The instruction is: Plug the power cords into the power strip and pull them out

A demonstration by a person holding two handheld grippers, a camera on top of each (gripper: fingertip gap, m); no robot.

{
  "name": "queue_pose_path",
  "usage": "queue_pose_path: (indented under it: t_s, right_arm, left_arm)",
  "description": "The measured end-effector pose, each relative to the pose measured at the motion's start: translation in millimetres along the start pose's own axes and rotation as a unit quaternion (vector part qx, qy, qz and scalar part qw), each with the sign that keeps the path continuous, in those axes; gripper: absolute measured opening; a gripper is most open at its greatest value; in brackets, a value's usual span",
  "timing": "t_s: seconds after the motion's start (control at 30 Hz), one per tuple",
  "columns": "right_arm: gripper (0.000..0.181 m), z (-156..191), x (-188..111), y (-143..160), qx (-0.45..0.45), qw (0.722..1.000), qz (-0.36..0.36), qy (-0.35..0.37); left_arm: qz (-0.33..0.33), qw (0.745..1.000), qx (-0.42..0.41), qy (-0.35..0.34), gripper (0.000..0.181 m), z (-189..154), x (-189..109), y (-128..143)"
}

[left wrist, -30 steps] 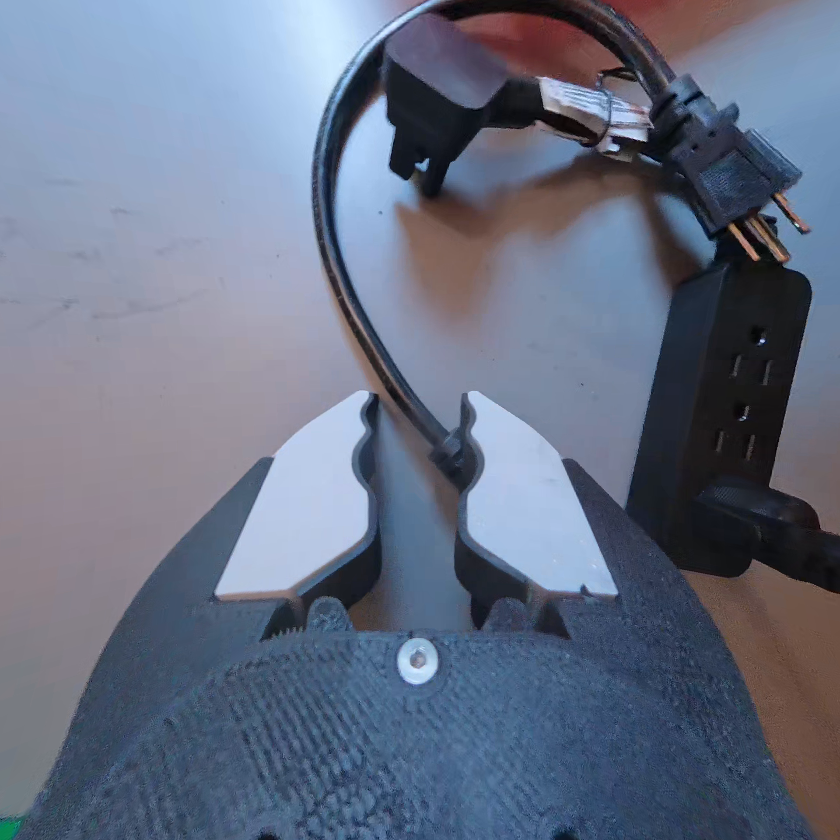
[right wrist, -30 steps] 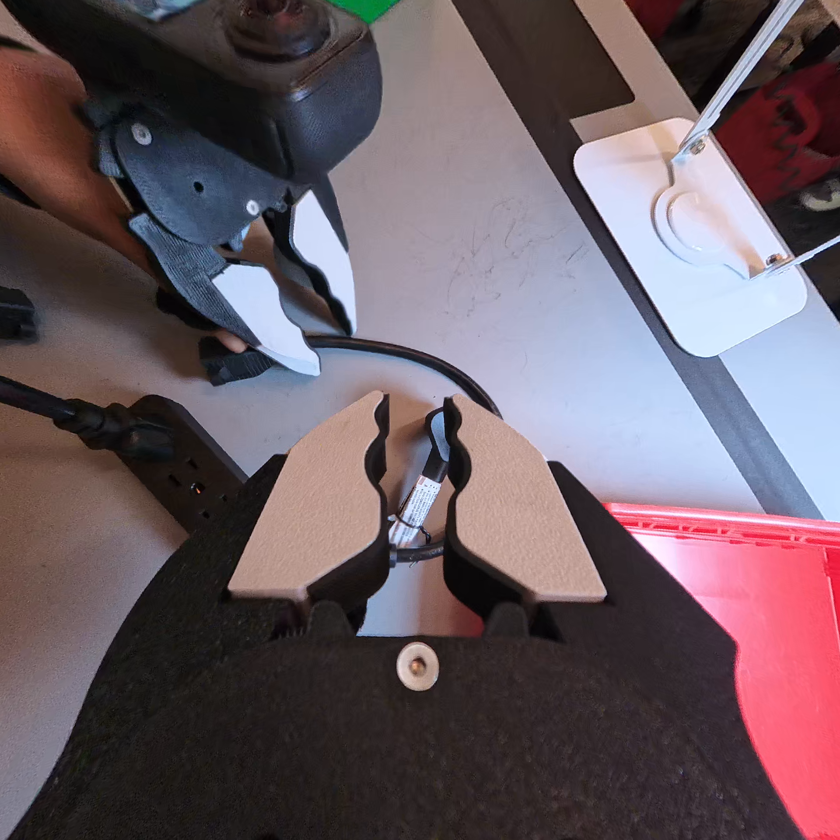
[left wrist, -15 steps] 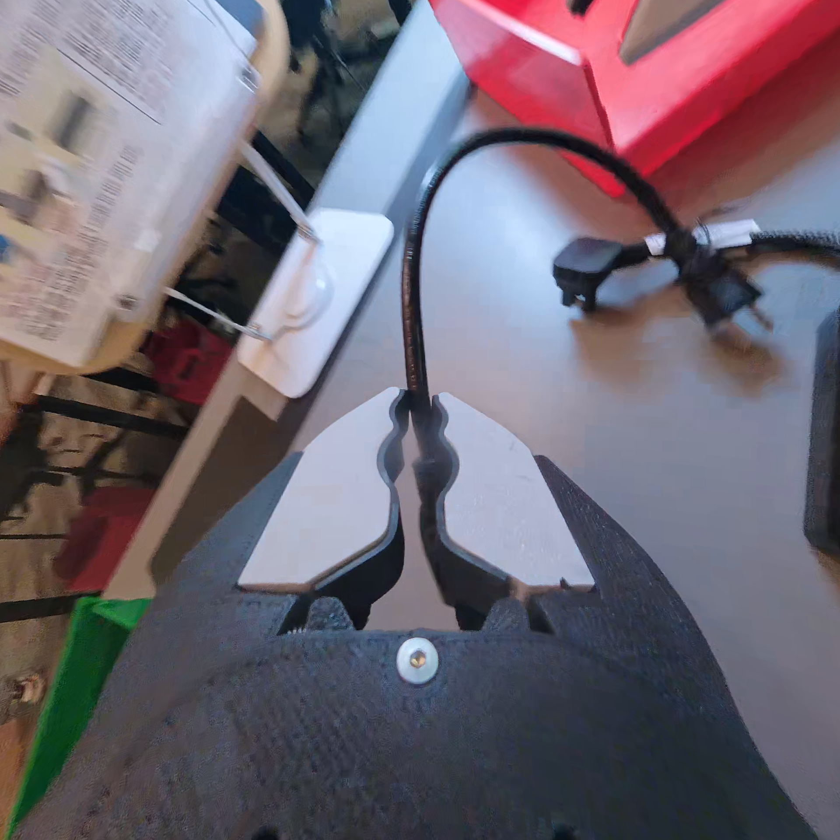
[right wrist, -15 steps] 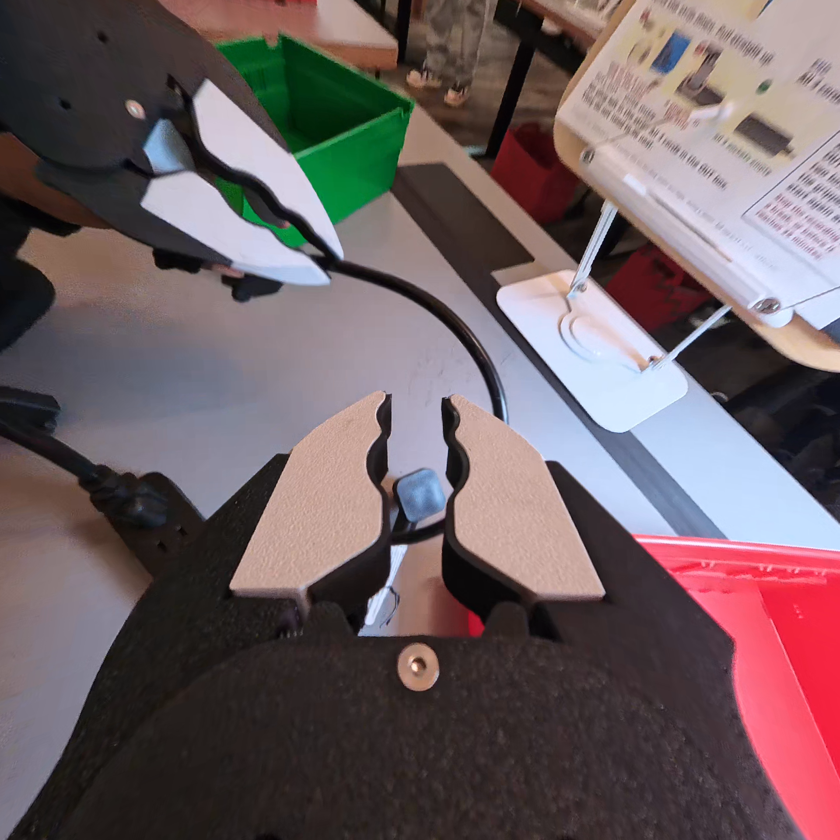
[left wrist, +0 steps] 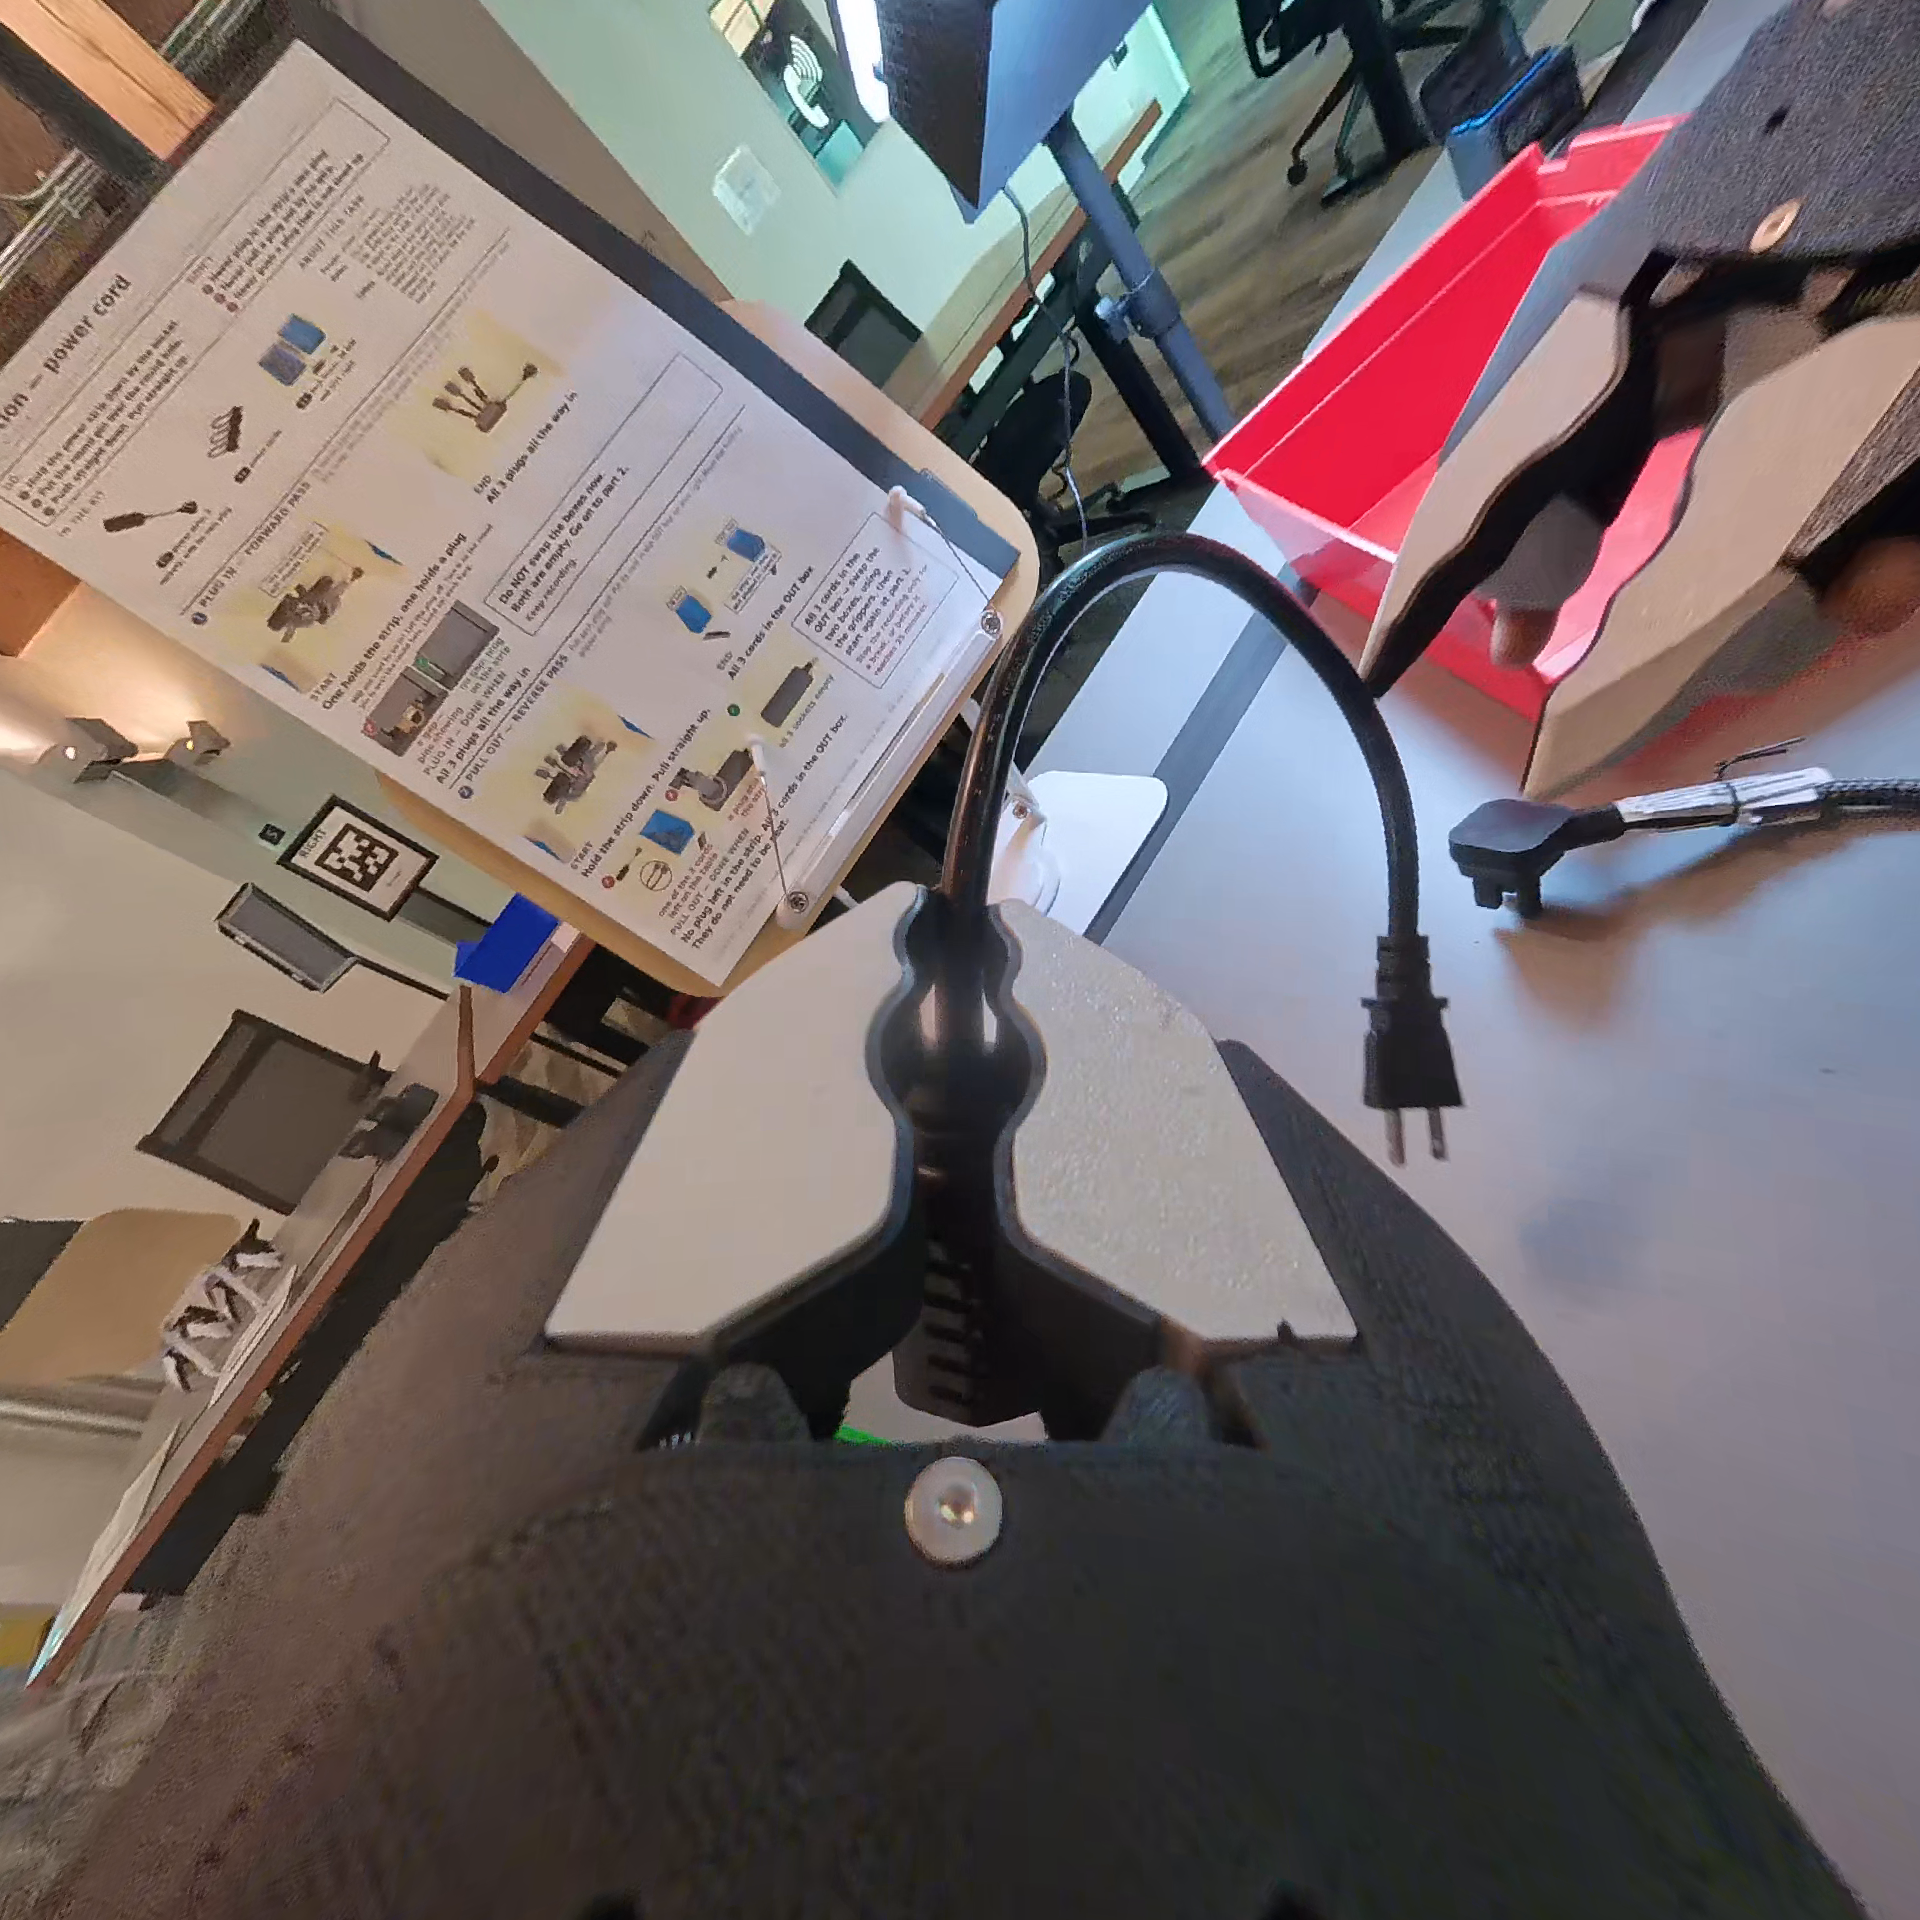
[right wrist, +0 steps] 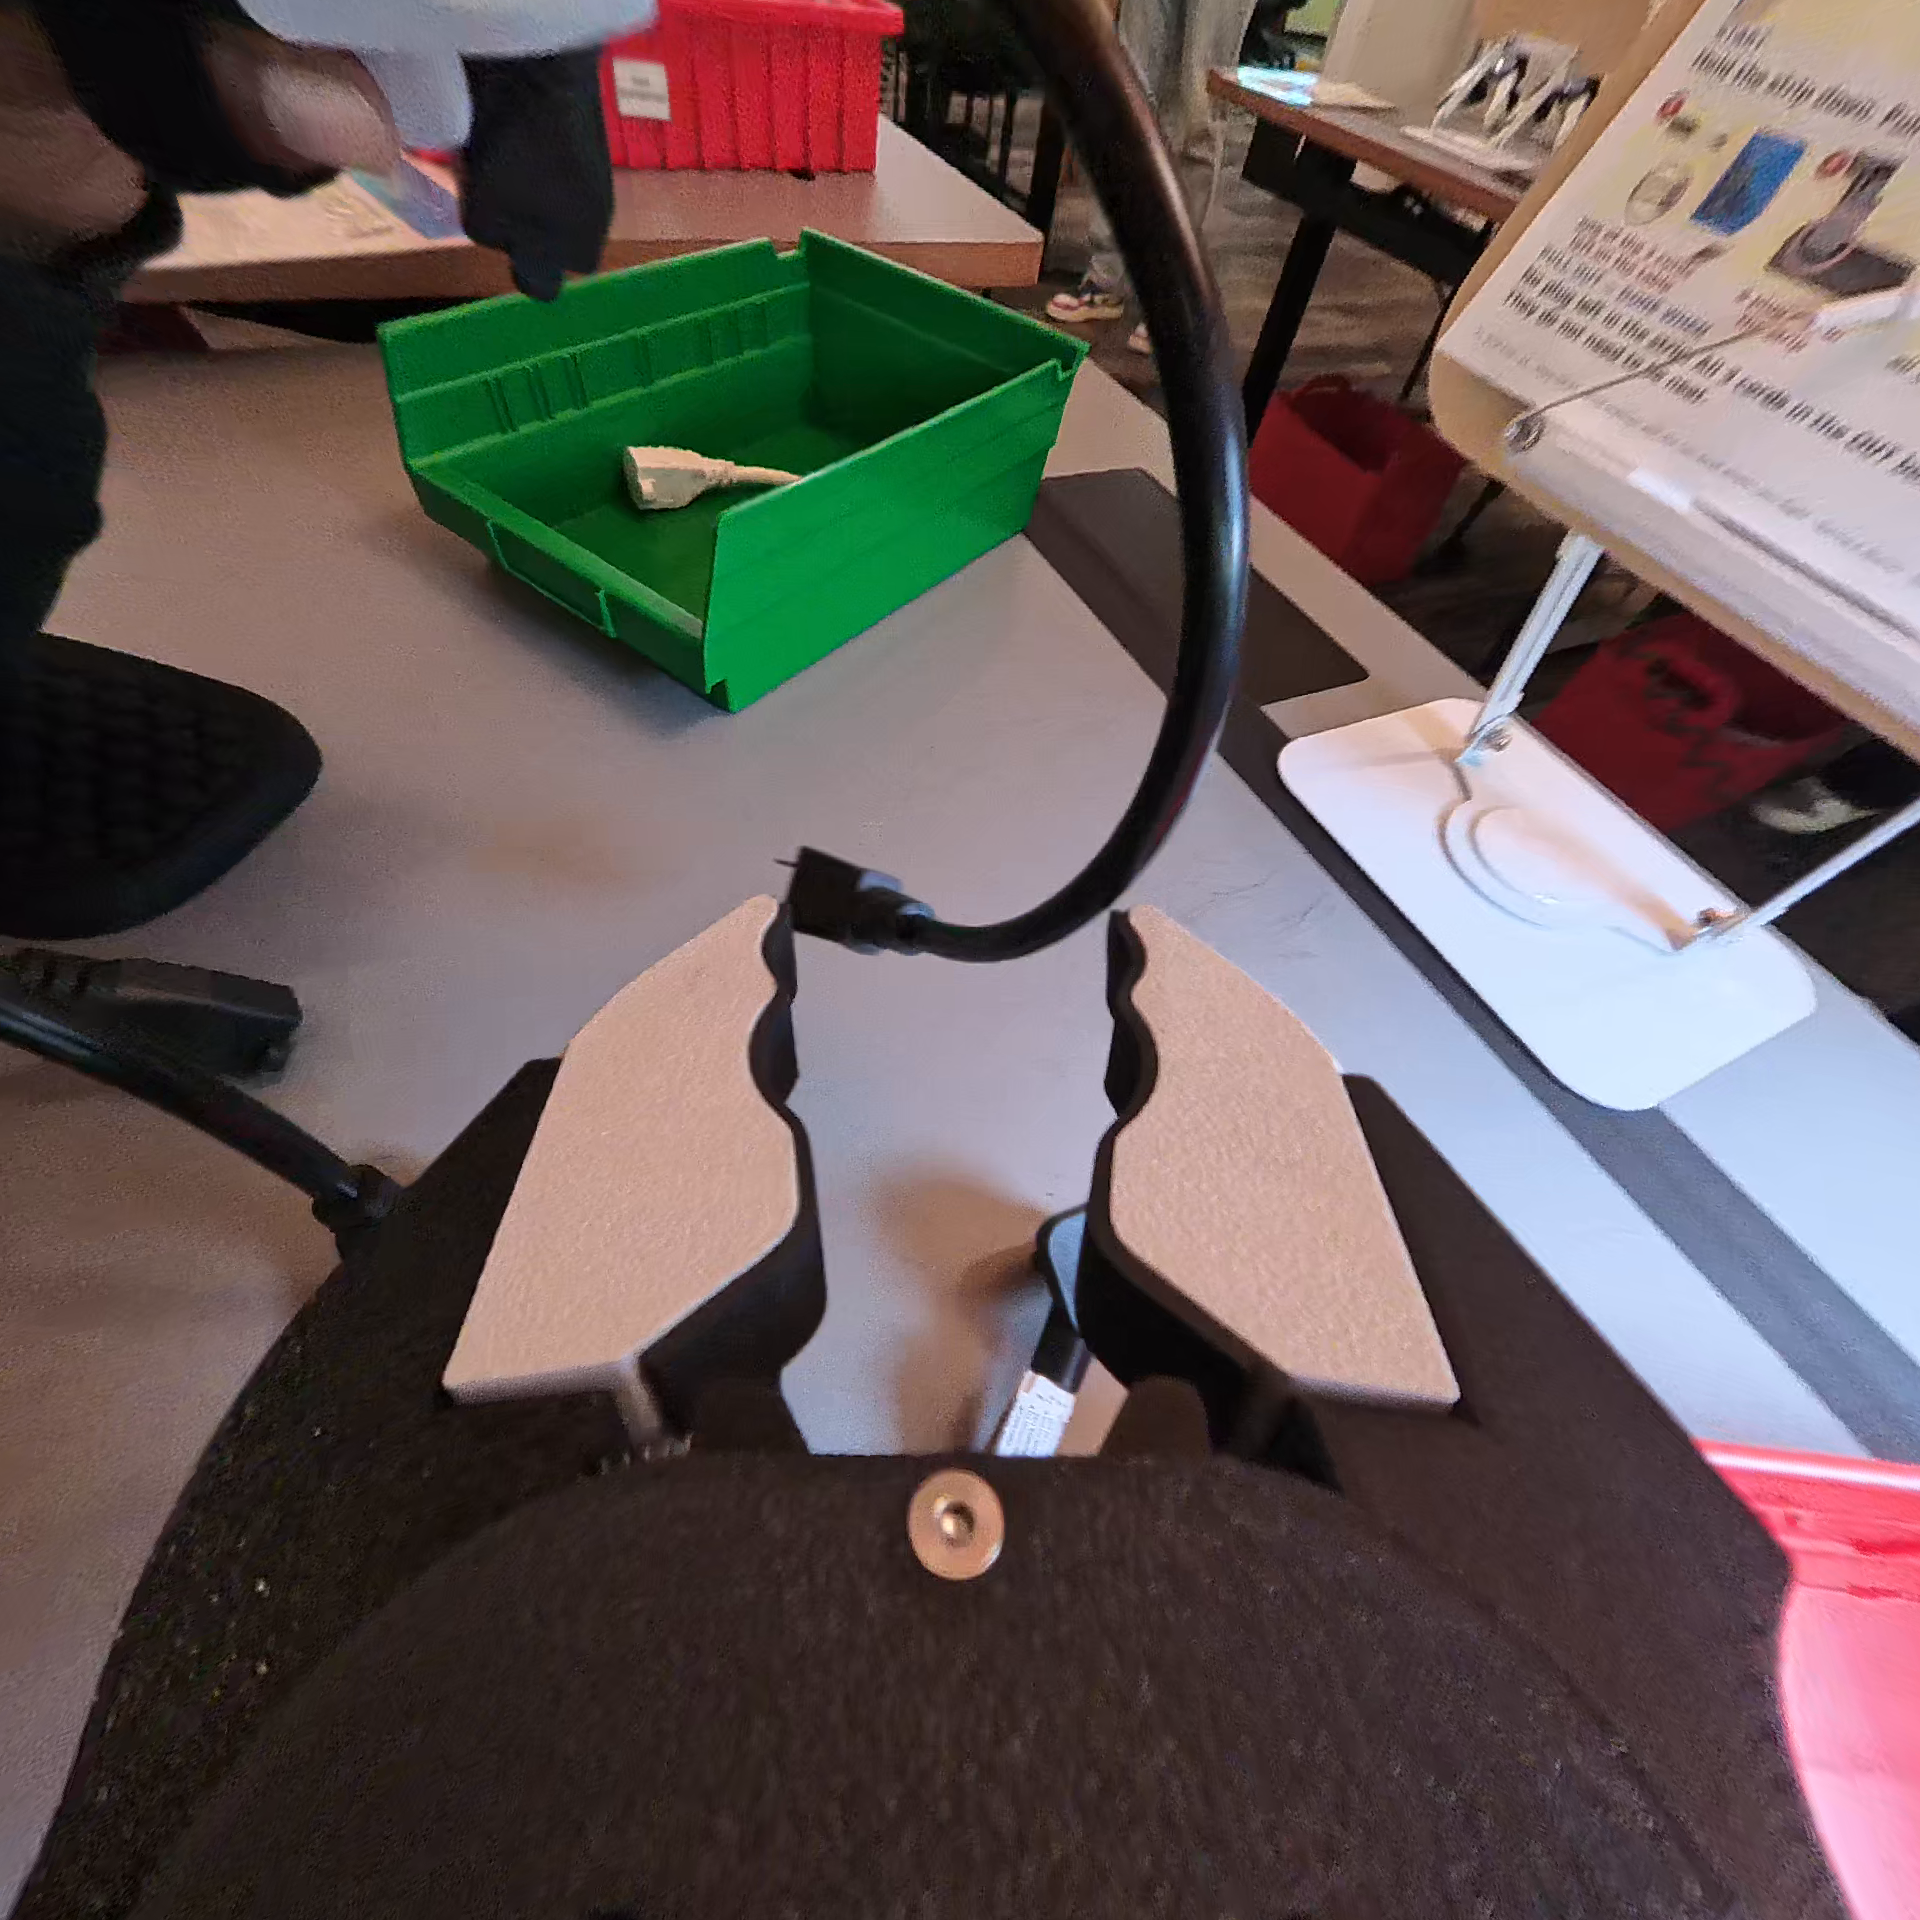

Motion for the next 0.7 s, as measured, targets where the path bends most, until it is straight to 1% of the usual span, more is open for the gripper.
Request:
queue_pose_path:
  t_s: [0.07, 0.13, 0.17, 0.23, 0.27, 0.33, 0.4, 0.47, 0.53, 0.6, 0.67, 0.7]
  right_arm:
    - [0.062, -1, 8, 7, 0.016, 1.000, 0.009, -0.004]
    - [0.059, 0, 14, 13, 0.028, 0.999, 0.011, -0.014]
    - [0.051, 2, 16, 15, 0.036, 0.999, 0.013, -0.036]
    - [0.011, 13, 15, 17, 0.045, 0.993, 0.008, -0.107]
    - [0.008, 17, 15, 18, 0.044, 0.991, 0.011, -0.125]
    - [0.007, 24, 16, 22, 0.022, 0.989, 0.024, -0.142]
    - [0.022, 32, 20, 28, 0.009, 0.986, 0.040, -0.159]
    - [0.030, 41, 26, 33, 0.003, 0.983, 0.041, -0.179]
    - [0.028, 47, 31, 34, 0.001, 0.983, 0.010, -0.183]
    - [0.022, 55, 33, 30, 0.009, 0.979, -0.016, -0.203]
    - [0.012, 59, 34, 27, -0.004, 0.978, -0.029, -0.204]
    - [0.011, 61, 34, 27, -0.013, 0.978, -0.028, -0.205]
  left_arm:
    - [-0.013, 1.000, 0.007, 0.008, 0.009, -2, -3, -4]
    - [-0.023, 0.999, 0.014, 0.018, 0.009, -4, -6, -7]
    - [-0.029, 0.999, 0.018, 0.024, 0.009, -6, -7, -9]
    - [-0.030, 0.999, 0.026, 0.026, 0.009, -8, -8, -11]
    - [-0.032, 0.999, 0.033, 0.026, 0.009, -9, -9, -12]
    - [-0.035, 0.998, 0.041, 0.031, 0.009, -9, -11, -14]
    - [-0.033, 0.998, 0.039, 0.028, 0.009, -8, -12, -12]
    - [-0.036, 0.998, 0.028, 0.034, 0.009, -7, -14, -12]
    - [-0.044, 0.998, 0.013, 0.044, 0.009, -6, -16, -13]
    - [-0.054, 0.997, 0.001, 0.055, 0.008, -8, -17, -15]
    - [-0.065, 0.996, -0.012, 0.067, 0.008, -8, -19, -18]
    - [-0.069, 0.995, -0.018, 0.071, 0.009, -8, -20, -18]
Point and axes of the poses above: each gripper's, where its closed fingertips meet, x out along the fingers, y out of its underside, z = x × y across the jaws, the point moved 7 cm from there along -x, back along the fingers, and after that the axes turned 7 degrees about y, right-handed, at the moved point
